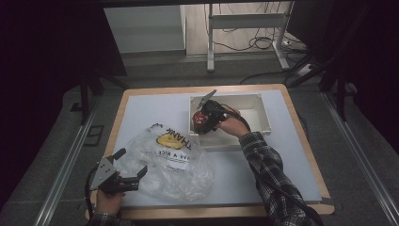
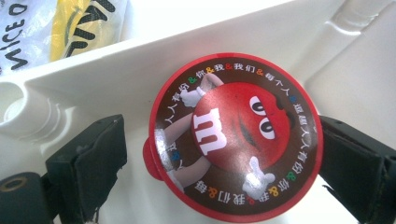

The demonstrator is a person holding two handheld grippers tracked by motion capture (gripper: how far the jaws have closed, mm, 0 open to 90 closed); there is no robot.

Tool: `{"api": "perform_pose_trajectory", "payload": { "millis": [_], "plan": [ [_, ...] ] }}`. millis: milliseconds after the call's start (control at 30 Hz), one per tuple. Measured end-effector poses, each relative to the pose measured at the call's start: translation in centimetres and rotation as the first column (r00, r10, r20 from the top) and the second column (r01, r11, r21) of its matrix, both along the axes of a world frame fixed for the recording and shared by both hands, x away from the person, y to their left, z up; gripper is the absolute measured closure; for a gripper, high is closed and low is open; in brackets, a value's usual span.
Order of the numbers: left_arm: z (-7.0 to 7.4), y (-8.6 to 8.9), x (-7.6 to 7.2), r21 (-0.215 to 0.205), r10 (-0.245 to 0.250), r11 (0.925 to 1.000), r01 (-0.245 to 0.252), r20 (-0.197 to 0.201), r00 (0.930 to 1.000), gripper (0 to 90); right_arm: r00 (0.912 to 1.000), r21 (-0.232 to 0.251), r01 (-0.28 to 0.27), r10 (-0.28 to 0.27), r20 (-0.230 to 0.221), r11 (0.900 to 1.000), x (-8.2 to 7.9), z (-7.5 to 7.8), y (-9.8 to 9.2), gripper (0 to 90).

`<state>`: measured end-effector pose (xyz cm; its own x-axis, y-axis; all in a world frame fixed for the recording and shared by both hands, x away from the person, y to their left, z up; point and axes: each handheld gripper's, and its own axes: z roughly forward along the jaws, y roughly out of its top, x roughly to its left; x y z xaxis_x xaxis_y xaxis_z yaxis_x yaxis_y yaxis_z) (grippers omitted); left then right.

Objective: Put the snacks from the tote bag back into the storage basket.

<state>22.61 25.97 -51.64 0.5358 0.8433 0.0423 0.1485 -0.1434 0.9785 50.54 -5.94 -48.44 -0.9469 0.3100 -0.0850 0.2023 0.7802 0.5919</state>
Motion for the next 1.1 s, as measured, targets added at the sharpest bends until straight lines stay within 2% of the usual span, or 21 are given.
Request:
{"api": "perform_pose_trajectory", "payload": {
  "millis": [367,1100],
  "plan": [
    [0.0,0.0,0.0,0.001,0.0,1.0,0.0,0.0,1.0,0.0,0.9998,0.006,0.009,-0.01,0.019,1.0,-0.4,0.6,-0.4,6.1],
    [0.0,0.0,0.0,0.002,0.002,1.0,-0.002,-0.001,1.0,0.0,0.9997,0.021,0.01,-0.01,0.024,1.0,-1.1,0.9,-0.9,4.7]
  ]
}}
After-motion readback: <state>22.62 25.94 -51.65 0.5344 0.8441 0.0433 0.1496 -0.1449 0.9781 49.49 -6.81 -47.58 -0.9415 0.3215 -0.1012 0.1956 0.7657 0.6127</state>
